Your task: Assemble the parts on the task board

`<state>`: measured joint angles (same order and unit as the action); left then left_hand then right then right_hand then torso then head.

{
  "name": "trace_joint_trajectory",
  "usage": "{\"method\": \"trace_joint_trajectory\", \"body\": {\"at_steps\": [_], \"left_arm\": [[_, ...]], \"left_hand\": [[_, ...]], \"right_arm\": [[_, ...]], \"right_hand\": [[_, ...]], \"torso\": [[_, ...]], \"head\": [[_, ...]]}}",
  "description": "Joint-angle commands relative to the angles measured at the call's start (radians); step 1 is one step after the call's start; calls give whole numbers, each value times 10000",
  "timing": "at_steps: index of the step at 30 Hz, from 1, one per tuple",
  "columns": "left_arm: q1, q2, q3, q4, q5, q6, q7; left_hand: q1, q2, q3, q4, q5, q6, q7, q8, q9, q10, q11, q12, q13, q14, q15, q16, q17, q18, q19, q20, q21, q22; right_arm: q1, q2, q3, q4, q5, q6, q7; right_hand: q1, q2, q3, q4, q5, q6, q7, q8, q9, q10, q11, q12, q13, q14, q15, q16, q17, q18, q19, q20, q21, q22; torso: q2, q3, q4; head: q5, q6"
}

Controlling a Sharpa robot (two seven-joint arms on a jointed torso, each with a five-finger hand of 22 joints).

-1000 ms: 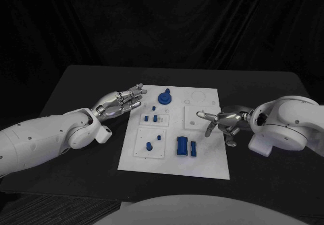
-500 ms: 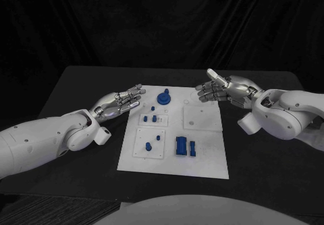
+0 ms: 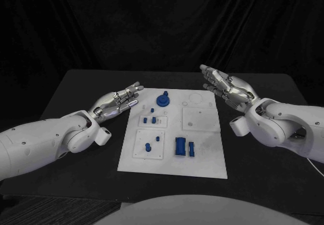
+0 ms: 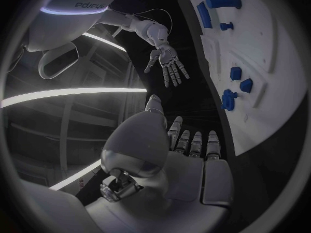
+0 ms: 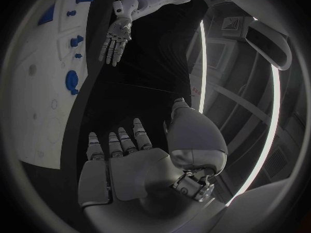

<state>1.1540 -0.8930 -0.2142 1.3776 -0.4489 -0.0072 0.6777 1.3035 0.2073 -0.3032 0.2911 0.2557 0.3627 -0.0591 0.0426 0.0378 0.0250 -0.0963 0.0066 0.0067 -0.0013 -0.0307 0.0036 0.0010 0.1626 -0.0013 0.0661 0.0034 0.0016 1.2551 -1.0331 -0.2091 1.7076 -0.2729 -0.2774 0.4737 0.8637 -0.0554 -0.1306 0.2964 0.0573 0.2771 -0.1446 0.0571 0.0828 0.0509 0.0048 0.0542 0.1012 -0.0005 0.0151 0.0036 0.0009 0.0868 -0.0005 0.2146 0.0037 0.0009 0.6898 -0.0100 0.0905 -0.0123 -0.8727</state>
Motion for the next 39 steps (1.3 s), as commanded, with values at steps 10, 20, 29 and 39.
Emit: {"method": "trace_joint_trajectory", "body": {"at_steps": [10,20,29,39], "left_arm": [[-78,84,161,185,337,-686,-119],[-446,483,918,849,1923,-3337,-676],[-840,912,1729,1561,3624,-6182,-1274],[-1037,1126,2135,1918,4475,-7604,-1573]], "left_hand": [[-5950,-937,1350,-1313,-1129,-1667,591,-426,-378,-250,963,-66,-67,13,307,-36,-10,-613,13,-661,-34,-16],[-8306,-1310,1895,-1858,-1604,-2318,591,-426,-378,-250,963,-66,-67,13,307,-36,-10,-879,13,-661,-34,-16],[-9757,-2073,2230,-2193,-2557,-2697,591,-426,-378,-250,963,-66,-67,13,307,-36,-10,-1626,13,-661,-34,-16],[-10869,-2073,3032,-2911,-2557,-3627,591,-426,-378,-250,963,-66,-67,13,307,-36,-10,-1626,13,-661,-34,-16]], "right_arm": [[-287,327,244,-215,303,-610,305],[-1342,1646,1349,-910,1754,-3192,399],[-1994,2460,2032,-1339,2651,-4788,458],[-2051,2531,2091,-1376,2729,-4926,463]], "right_hand": [[-6839,554,1306,-2964,-573,-2771,1446,-571,-828,-509,-48,-542,-1012,5,-151,-36,-9,-868,5,-2146,-37,-9],[-8637,554,1306,-2964,-573,-2771,1446,-571,-828,-509,-48,-542,-1012,5,-151,-36,-9,-868,5,-2146,-37,-9],[-8637,554,1306,-2964,-573,-2771,1446,-571,-828,-509,-48,-542,-1012,5,-151,-36,-9,-868,5,-2146,-37,-9],[-8637,554,1306,-2964,-573,-2771,1446,-571,-828,-509,-48,-542,-1012,5,-151,-36,-9,-868,5,-2146,-37,-9]], "torso": [[-178,30,-110],[-869,68,-540],[-1376,95,-855],[-1456,100,-905]], "head": [[35,282],[82,1605],[117,2574],[123,2727]]}}
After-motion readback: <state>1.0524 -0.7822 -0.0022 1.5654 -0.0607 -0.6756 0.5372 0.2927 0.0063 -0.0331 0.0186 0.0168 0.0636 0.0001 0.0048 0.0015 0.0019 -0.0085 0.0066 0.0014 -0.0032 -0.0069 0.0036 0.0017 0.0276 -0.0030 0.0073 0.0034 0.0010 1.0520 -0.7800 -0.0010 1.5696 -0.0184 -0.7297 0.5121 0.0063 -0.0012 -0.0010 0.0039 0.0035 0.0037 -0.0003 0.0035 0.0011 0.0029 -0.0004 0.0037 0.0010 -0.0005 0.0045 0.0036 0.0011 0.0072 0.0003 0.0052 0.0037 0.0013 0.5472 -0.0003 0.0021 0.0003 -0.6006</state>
